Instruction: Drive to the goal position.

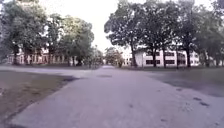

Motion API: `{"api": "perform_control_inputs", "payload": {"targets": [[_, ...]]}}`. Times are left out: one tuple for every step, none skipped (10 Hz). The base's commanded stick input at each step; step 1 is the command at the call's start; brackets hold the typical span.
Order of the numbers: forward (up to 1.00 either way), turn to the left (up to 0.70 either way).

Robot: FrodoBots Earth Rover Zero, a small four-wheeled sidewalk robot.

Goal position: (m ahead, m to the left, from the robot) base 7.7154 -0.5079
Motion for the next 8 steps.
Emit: {"api": "perform_control_inputs", "payload": {"targets": [[0.45, 0.00], [0.45, 0.00], [0.45, 0.00], [0.45, 0.00], [0.45, 0.00], [0.45, 0.00], [0.45, 0.00], [0.45, 0.00]]}}
